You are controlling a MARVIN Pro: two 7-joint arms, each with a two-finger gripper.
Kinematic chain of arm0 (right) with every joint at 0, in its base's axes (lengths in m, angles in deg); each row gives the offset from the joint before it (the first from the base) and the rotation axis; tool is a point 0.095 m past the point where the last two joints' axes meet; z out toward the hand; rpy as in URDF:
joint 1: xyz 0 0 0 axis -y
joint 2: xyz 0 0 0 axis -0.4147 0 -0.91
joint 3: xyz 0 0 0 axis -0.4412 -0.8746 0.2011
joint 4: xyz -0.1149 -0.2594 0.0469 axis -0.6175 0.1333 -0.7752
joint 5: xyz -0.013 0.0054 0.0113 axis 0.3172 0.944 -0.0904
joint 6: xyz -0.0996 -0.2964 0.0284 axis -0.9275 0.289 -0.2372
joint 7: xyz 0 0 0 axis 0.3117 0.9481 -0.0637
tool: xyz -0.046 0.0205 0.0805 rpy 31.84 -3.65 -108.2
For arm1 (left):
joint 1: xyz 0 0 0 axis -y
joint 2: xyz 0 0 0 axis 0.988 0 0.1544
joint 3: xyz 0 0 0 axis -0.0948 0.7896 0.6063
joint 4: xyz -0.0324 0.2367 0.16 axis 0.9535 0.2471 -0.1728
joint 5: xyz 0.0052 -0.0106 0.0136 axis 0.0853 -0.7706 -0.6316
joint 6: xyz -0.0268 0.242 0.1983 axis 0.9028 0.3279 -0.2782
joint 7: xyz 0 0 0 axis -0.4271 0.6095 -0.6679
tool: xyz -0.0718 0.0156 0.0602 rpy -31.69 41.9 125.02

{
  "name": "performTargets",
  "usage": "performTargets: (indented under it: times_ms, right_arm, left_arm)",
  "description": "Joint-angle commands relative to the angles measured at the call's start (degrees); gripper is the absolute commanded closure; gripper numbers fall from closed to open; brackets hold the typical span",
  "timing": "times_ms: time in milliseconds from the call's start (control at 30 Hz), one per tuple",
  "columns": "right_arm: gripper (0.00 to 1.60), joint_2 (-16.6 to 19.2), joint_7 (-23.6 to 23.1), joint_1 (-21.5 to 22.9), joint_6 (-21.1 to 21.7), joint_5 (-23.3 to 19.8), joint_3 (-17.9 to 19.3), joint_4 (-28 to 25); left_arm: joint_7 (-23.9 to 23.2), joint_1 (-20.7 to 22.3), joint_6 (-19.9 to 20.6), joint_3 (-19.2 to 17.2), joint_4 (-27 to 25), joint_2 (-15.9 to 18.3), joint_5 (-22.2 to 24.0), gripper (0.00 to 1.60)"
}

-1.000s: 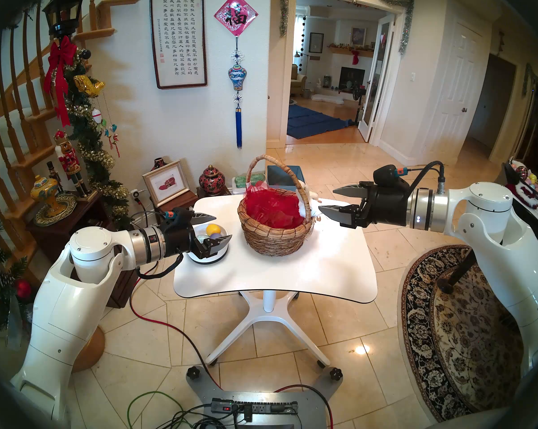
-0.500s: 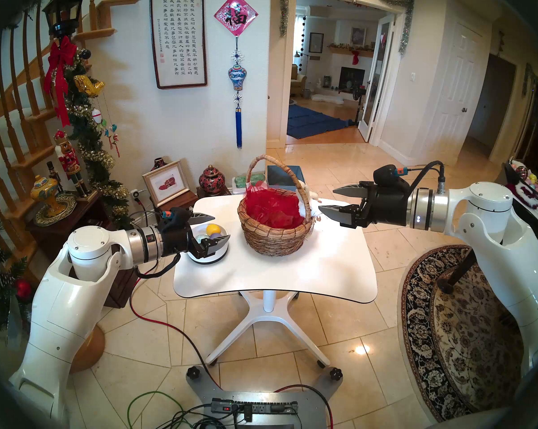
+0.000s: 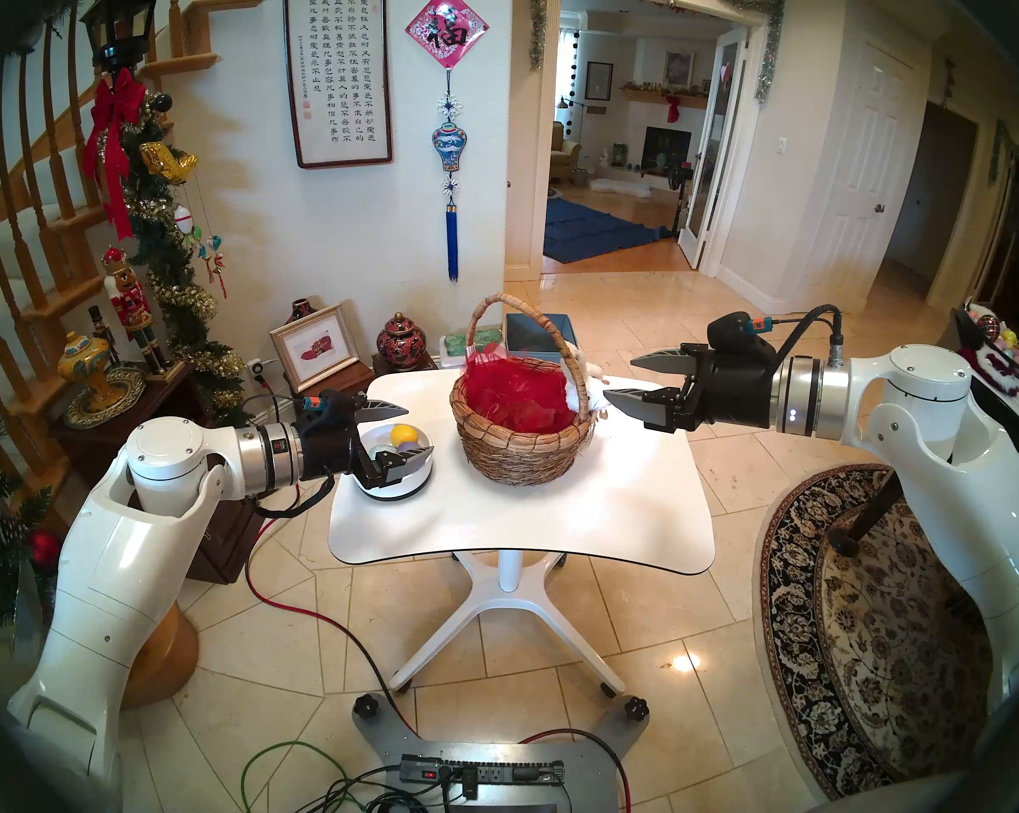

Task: Put easter egg into basket

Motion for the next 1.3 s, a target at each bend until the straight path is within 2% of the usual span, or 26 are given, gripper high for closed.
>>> performTargets:
  times_ms: [0, 200, 400, 633, 1000, 1267]
  right_arm:
    - [0.0, 0.1, 0.2, 0.4, -0.2, 0.1, 0.3, 0.0]
    - [0.0, 0.2, 0.2, 0.4, -0.2, 0.1, 0.3, 0.0]
    - [0.0, 0.2, 0.2, 0.4, -0.2, 0.1, 0.3, 0.0]
    - [0.0, 0.2, 0.2, 0.4, -0.3, 0.0, 0.3, 0.0]
    - [0.0, 0.3, 0.3, 0.4, -0.3, -0.1, 0.2, 0.0]
    - [0.0, 0.4, 0.3, 0.4, -0.4, -0.1, 0.2, 0.0]
  left_arm:
    - [-0.3, 4.8, 1.5, 1.4, 0.5, 1.2, -1.6, 0.0]
    - [-0.7, 6.3, 4.3, 3.0, 1.0, 1.4, -2.8, 0.0]
    - [-2.0, 7.1, 4.7, 4.0, 1.5, 1.8, -3.3, 0.0]
    - [-1.3, 7.4, 6.6, 4.7, 1.4, 2.0, -4.8, 0.0]
    - [-0.4, 7.4, 5.7, 5.4, 1.9, 2.0, -7.2, 0.0]
    - [-1.3, 8.1, 6.4, 5.6, 3.1, 1.5, -6.7, 0.0]
